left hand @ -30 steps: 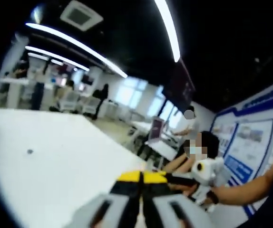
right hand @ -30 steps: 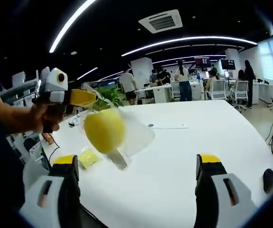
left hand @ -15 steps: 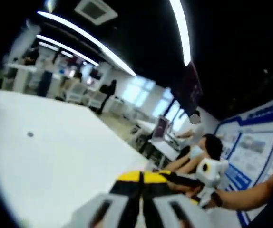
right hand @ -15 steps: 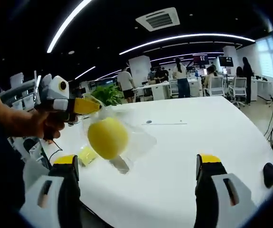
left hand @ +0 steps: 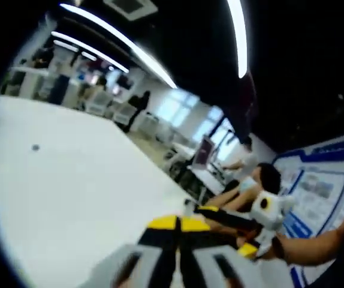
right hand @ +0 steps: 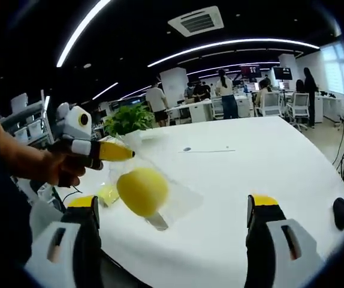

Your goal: Compare the silicone blocks by pressing each to a similar depth, holding the contact briefly, and releasing to observe deformation and rebound differences across the visible hardness samples.

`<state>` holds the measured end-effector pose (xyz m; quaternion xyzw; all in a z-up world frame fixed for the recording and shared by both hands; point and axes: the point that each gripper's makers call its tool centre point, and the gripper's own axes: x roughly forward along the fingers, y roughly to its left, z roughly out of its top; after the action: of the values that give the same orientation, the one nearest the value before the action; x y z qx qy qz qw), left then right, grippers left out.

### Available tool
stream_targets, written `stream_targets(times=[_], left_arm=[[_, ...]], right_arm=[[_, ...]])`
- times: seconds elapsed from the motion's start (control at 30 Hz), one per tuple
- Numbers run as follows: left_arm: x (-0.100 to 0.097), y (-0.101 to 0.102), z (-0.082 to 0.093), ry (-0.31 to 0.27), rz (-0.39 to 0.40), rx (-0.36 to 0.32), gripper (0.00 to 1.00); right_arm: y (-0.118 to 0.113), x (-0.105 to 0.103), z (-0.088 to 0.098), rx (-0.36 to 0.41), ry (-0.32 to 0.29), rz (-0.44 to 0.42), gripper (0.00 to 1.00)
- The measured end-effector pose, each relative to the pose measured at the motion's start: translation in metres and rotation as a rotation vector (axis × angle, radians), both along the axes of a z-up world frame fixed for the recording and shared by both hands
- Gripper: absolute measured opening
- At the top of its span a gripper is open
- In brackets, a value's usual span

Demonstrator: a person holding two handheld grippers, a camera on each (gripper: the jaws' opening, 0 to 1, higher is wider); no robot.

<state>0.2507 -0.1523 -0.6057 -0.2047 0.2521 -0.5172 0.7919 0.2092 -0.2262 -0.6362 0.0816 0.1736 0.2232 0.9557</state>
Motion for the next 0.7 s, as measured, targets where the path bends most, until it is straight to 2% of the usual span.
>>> stream_targets(times=[0.1,0.2,0.53,0.6,0.7], left_arm=[[0.0,0.002,-0.005,0.014,0.011,-0.008,0.0],[0.004,0.007,-0.013,0.063,0.038,-0.03,0.0],[0.011,0.015,-0.034,0.09,0.068,-0.028,0.0],[0.012,0.015,-0.04,0.08,0.067,-0.017,0.0],[0.013,0.018,-0.052,0.106,0.063,0.003,0.0]], right_arm=[[0.001,-0.002,-0.003,0.0,0.005,0.0,0.96],[0.001,-0.005,-0.008,0.003,0.017,-0.001,0.96],[0.002,-0.011,-0.014,0.002,0.04,-0.004,0.96],[0.002,-0.011,-0.015,0.001,0.044,-0.004,0.96],[0.002,-0.012,-0.016,0.001,0.048,-0.004,0.96]])
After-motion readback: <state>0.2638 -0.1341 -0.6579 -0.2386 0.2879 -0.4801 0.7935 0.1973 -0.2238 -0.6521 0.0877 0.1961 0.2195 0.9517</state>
